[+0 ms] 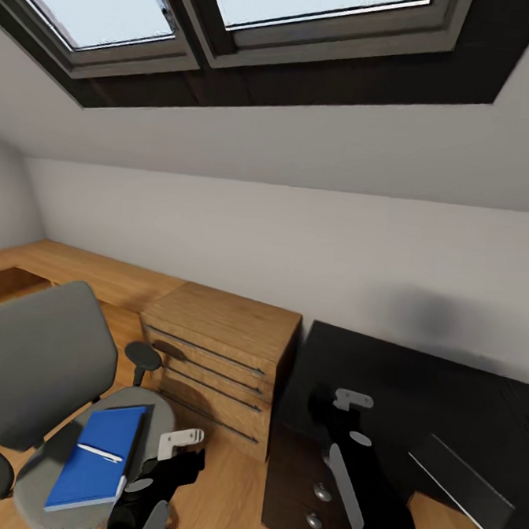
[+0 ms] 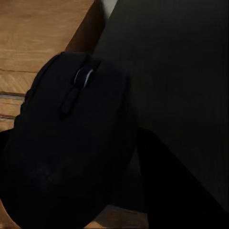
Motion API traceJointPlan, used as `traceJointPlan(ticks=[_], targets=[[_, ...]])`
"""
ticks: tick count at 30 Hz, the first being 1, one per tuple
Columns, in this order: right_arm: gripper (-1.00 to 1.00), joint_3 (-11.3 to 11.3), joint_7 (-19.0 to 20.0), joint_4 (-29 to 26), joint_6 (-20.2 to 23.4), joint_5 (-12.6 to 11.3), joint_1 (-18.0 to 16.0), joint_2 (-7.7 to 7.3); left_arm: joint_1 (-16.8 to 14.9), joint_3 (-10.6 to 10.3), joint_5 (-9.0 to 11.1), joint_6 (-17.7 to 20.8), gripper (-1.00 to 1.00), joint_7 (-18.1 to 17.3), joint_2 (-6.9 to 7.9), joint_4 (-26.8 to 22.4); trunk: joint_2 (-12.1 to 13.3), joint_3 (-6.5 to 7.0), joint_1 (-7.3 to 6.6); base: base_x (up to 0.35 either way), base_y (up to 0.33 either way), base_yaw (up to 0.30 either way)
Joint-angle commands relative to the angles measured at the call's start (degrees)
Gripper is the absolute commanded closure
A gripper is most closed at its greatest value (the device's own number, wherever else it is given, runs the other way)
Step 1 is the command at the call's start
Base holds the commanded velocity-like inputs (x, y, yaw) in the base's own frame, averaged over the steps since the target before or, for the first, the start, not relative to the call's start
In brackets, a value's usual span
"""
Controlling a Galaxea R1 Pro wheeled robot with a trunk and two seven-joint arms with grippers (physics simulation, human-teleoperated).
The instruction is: In the bedroom, organize the workspace by keeping the computer under the desk, ensuring the monitor is on the desk, placing the keyboard on the desk next to the monitor, placing the mouse on the desk next to the keyboard, moving the folder from the swivel chair onto the desk next to the mouse, stacking the notebook on top of the folder with the pen on top of the notebook, and positioning the swivel chair next to the desk.
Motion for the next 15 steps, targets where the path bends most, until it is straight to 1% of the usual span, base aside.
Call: traceJointPlan(ticks=[1, 2, 3, 11, 13, 15], targets=[[1.00, 0.12, -0.61, -0.18, 0.15, -0.89, -0.03, -0.04, -0.04, -0.09, 0.59, 0.13, -1.00, 0.56, 0.01, -0.08, 0.36, 0.11, -0.26, -0.342, 0.000, 0.000], [1.00, 0.09, -0.64, -0.26, 0.11, -0.95, -0.02, -0.07, -0.04, -0.12, 0.55, 0.13, -1.00, 0.56, 0.01, -0.08, 0.76, 0.29, -0.48, -0.343, 0.000, 0.000], [1.00, 0.03, -0.63, -0.27, -0.06, -1.39, -0.01, -0.25, -0.04, -2.39, 0.40, 0.04, -1.00, 0.64, 0.01, -0.08, 1.16, 0.51, -0.70, -0.343, 0.000, -0.227], [1.00, -0.09, -0.63, -0.26, -0.13, -1.63, -0.01, -0.37, -0.04, -2.49, 0.48, 0.04, -1.00, 0.65, 0.09, -0.06, 4.37, 2.32, -2.45, -0.339, -0.001, -0.259], [1.00, -0.10, -0.63, -0.17, -0.16, -1.63, -0.01, -0.37, -0.04, -2.44, 0.52, 0.06, -1.00, 0.66, 0.10, 0.33, 5.17, 2.77, -2.89, -0.218, -0.027, -0.263], [1.00, -0.11, -0.66, -0.07, -0.19, -1.63, -0.01, -0.37, -0.04, -2.31, 0.52, 0.07, -1.00, 0.70, 0.10, 1.74, 5.97, 3.21, -3.33, -0.095, -0.015, -0.264]])
